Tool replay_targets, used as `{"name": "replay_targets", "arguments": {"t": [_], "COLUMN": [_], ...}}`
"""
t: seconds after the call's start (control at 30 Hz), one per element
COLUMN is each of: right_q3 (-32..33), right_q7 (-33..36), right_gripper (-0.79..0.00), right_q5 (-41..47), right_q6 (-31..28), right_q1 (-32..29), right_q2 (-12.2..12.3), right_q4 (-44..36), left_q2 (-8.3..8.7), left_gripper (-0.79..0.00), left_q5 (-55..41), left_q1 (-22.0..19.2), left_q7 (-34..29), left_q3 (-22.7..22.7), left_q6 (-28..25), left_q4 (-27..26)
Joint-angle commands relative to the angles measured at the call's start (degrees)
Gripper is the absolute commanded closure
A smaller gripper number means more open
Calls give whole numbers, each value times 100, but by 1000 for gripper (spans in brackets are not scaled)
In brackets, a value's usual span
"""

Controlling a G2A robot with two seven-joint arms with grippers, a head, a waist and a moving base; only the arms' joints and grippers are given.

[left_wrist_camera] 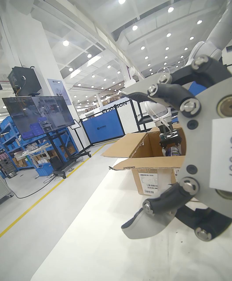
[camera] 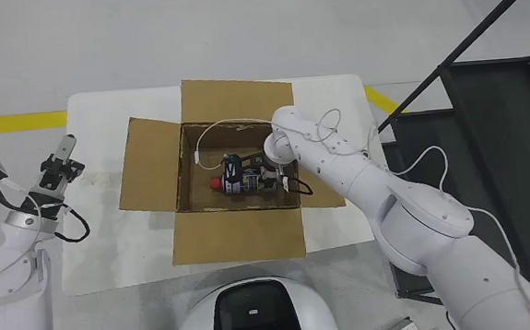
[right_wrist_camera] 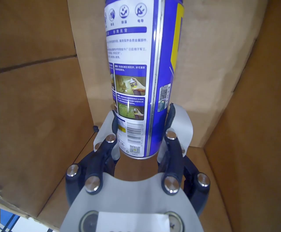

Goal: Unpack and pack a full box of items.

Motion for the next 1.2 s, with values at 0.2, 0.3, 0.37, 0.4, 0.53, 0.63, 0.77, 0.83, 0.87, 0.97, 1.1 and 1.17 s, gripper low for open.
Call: {"name": "replay_targets", "arguments": {"t": [0.2, 0.3, 0.37, 0.4, 0.53, 0.63, 0.77, 0.83, 0.87, 0.97, 1.1, 1.17], "right_q3": [309, 368, 366, 357, 300, 230, 95, 29, 3, -85, -183, -227], "right_q7": [478, 573, 602, 613, 598, 489, 323, 225, 177, 69, 5, 12], "right_gripper": [-785, -785, -785, -785, -785, -785, -785, -785, -785, -785, -785, -785], "right_q5": [202, 180, 181, 202, 245, 250, 238, 238, 247, 272, 366, 424], "right_q6": [431, 526, 555, 566, 615, 687, 752, 772, 782, 810, 814, 811], "right_q1": [-349, -449, -502, -533, -565, -533, -478, -443, -423, -377, -337, -324], "right_q2": [406, 525, 571, 582, 554, 476, 335, 256, 216, 95, -61, -134], "right_q4": [-999, -1375, -1547, -1608, -1701, -1686, -1532, -1422, -1356, -1169, -906, -772], "left_q2": [4, 6, 8, 9, 14, 19, 25, 29, 31, 35, 40, 42], "left_gripper": [-785, -785, -785, -785, -785, -785, -785, -785, -785, -785, -785, -785], "left_q5": [-16, -21, -13, -9, 0, 2, -4, 2, 4, -4, -11, -11], "left_q1": [27, 38, 46, 54, 77, 91, 114, 122, 125, 132, 135, 138], "left_q7": [38, 65, 75, 77, 73, 88, 95, 95, 93, 85, 80, 80], "left_q3": [29, 25, 26, 28, 21, 0, -30, -42, -48, -58, -65, -68], "left_q6": [-3, -5, -2, 5, 13, 18, 31, 34, 35, 36, 36, 22], "left_q4": [-19, -29, -36, -40, -62, -72, -97, -104, -106, -111, -112, -113]}}
